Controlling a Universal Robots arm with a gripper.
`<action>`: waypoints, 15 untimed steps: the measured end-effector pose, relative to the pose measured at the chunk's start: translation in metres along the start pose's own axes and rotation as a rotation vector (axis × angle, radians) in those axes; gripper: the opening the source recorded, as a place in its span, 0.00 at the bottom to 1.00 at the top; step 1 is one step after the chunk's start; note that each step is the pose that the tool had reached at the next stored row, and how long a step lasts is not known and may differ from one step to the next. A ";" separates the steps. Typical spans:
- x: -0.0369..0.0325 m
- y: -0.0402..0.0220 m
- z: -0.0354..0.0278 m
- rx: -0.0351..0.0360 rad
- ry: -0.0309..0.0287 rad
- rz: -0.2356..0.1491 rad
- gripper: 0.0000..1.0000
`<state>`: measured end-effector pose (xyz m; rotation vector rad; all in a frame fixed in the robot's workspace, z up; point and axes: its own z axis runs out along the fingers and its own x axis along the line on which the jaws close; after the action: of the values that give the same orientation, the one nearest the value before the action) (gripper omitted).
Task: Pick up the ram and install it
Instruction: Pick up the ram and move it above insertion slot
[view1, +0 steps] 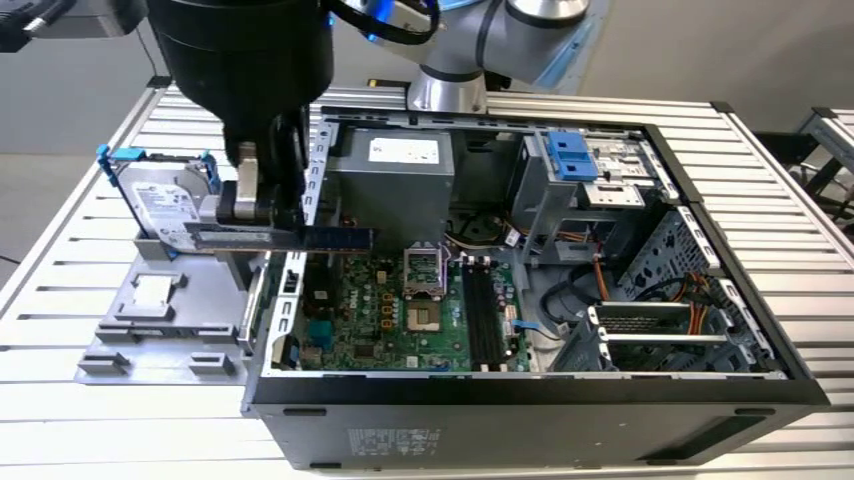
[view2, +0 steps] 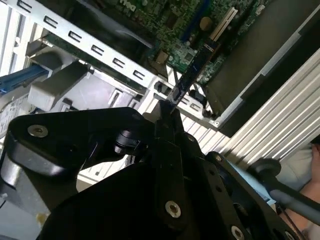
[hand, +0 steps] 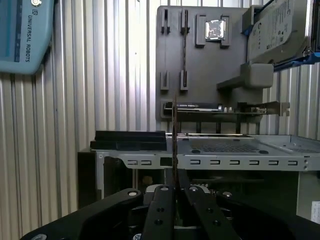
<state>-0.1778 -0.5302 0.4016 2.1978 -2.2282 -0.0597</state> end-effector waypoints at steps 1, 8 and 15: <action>-0.0001 -0.0045 -0.0001 0.0000 0.0000 0.000 0.00; -0.0005 -0.0354 -0.0012 0.0000 0.0000 0.000 0.00; -0.0010 -0.0669 -0.0023 0.0000 0.0000 0.000 0.00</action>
<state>-0.1108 -0.5301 0.4016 2.1977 -2.2284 -0.0597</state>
